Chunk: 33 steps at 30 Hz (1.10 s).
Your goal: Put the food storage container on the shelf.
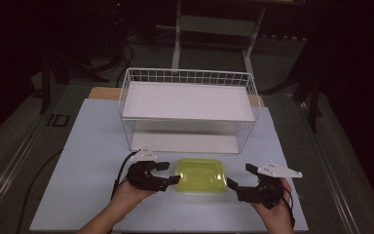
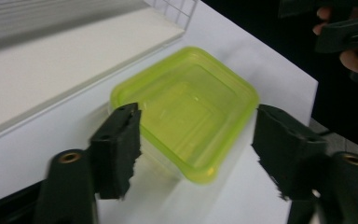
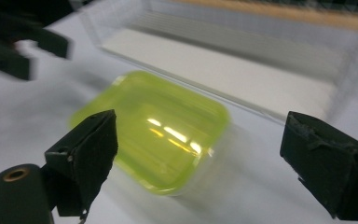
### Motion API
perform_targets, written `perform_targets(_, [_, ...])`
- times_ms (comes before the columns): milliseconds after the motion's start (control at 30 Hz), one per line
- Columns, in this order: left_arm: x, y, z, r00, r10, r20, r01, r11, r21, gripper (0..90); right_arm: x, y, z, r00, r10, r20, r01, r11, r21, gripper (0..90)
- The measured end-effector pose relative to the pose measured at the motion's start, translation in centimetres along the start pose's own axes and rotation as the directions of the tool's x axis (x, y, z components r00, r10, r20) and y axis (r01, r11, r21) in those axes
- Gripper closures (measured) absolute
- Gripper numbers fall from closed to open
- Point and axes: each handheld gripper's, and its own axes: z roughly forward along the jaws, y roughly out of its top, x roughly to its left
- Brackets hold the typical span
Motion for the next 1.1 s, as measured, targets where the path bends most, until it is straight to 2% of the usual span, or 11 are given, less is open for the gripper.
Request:
perform_targets(67, [0.4, 0.2, 0.5, 0.9973, -0.073, -0.010, 0.073, 0.9973, -0.006, 30.2, -0.4, 0.2, 0.7, 0.9984, 0.051, -0.026, -0.050, 0.998, 0.041, 11.1])
perform_targets(233, [0.7, 0.6, 1.3, 0.9886, -0.142, -0.051, 0.143, 0.9893, 0.027, 30.3, -0.8, 0.4, 2.0, 0.9888, 0.143, -0.044, -0.138, 0.985, 0.107, 13.2])
perform_targets(400, [1.2, 0.2, 2.6, 0.9637, -0.253, -0.085, 0.261, 0.9605, 0.097, 32.5, -1.3, 0.1, 4.0, 0.9664, 0.256, -0.027, -0.245, 0.947, 0.206, 23.5])
perform_targets(433, [1.2, 0.2, 2.6, 0.9637, -0.253, -0.085, 0.261, 0.9605, 0.097, 33.1, -1.3, 0.1, 4.0, 0.9664, 0.256, -0.027, -0.245, 0.947, 0.206, 23.5])
perform_targets(467, [1.3, -0.1, 3.0, 0.9576, -0.274, -0.089, 0.283, 0.9522, 0.114, 33.1, -1.3, 0.0, 4.4, 0.9620, 0.272, -0.030, -0.259, 0.940, 0.222, 23.6])
perform_targets(500, [1.4, -0.3, 3.2, 0.9548, -0.283, -0.092, 0.292, 0.9489, 0.119, 38.0, -1.3, -0.3, 5.0, 0.9502, 0.311, -0.027, -0.294, 0.922, 0.254, 28.5])
perform_targets(533, [1.5, -0.4, 3.3, 0.9515, -0.294, -0.092, 0.304, 0.9443, 0.127, 40.4, -1.3, -0.4, 5.2, 0.9460, 0.323, -0.022, -0.307, 0.915, 0.262, 29.7])
perform_targets(633, [1.9, -0.9, 3.6, 0.9446, -0.312, -0.103, 0.324, 0.9366, 0.134, 49.5, -1.3, -0.8, 5.9, 0.9390, 0.344, -0.015, -0.324, 0.899, 0.294, 34.8])
perform_targets(733, [2.3, -1.1, 4.0, 0.9341, -0.345, -0.092, 0.356, 0.9206, 0.161, 55.7, -1.3, -1.0, 6.5, 0.9362, 0.351, 0.005, -0.335, 0.889, 0.311, 45.6])
perform_targets(1000, [2.2, -1.2, 4.6, 0.9263, -0.362, -0.105, 0.375, 0.9133, 0.159, 68.0, -2.0, -1.3, 6.8, 0.9101, 0.414, 0.012, -0.396, 0.861, 0.318, 67.2])
perform_targets(1100, [2.1, -1.2, 4.6, 0.9234, -0.367, -0.112, 0.381, 0.9107, 0.158, 69.4, -1.9, -1.1, 6.7, 0.9114, 0.411, 0.021, -0.395, 0.860, 0.323, 69.9])
